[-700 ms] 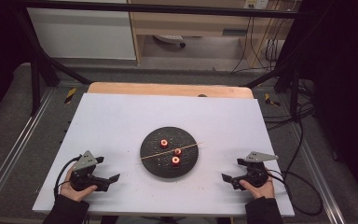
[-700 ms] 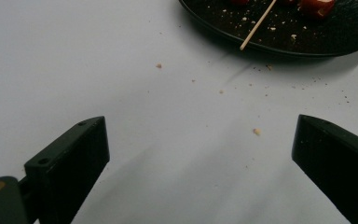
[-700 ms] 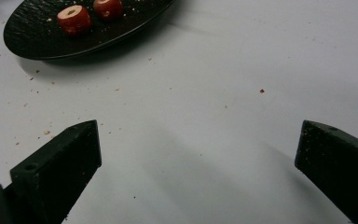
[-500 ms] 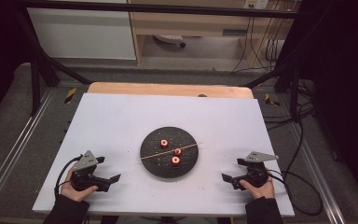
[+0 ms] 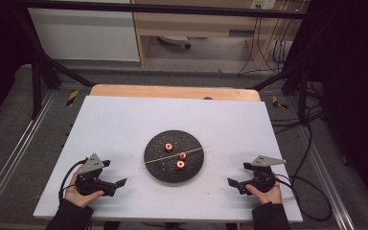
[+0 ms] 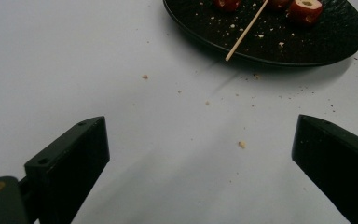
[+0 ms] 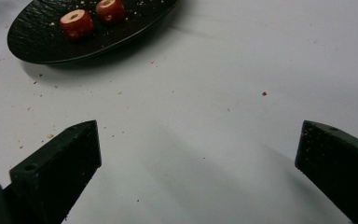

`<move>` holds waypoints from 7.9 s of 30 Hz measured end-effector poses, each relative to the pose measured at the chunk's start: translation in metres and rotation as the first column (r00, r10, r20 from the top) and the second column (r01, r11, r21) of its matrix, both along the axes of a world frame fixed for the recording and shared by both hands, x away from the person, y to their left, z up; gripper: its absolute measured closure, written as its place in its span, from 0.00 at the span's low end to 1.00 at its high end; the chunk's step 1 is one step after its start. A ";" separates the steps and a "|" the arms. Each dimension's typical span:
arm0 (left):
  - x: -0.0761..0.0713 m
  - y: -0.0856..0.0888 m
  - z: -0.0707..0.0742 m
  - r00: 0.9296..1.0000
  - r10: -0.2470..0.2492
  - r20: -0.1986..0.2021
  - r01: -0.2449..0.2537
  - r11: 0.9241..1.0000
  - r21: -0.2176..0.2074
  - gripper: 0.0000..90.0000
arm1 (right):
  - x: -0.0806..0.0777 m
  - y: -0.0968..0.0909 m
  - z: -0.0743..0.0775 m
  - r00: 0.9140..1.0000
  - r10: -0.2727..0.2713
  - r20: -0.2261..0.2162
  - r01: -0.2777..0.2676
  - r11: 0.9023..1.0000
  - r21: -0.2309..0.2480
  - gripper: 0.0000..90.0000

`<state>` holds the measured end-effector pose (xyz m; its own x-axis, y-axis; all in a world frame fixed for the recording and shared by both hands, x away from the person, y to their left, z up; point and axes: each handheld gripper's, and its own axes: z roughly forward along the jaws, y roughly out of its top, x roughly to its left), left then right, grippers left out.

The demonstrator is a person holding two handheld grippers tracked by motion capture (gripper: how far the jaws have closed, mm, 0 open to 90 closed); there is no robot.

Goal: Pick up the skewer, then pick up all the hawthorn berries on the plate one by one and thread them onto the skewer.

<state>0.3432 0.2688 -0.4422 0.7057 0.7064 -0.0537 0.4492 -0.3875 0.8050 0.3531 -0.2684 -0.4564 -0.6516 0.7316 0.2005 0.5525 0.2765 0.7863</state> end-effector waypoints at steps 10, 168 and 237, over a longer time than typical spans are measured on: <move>0.002 -0.010 0.003 1.000 -0.004 -0.008 0.004 1.000 0.014 0.04 | 0.000 0.001 -0.001 1.000 -0.003 -0.002 0.003 1.000 -0.008 0.01; 0.003 -0.063 0.020 0.999 -0.029 -0.036 0.031 0.999 0.040 0.98 | 0.005 0.012 0.004 0.999 -0.002 -0.041 0.001 1.000 -0.031 0.01; -0.020 -0.029 0.001 0.999 0.012 -0.035 -0.013 0.999 -0.038 0.98 | 0.075 0.204 0.052 0.931 0.206 -0.301 -0.298 0.904 -0.306 0.52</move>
<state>0.3231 0.2400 -0.4407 0.6940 0.7123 -0.1050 0.4820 -0.3512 0.8027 0.4285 -0.0643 -0.4041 -0.7833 0.6025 0.1532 0.5962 0.6583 0.4596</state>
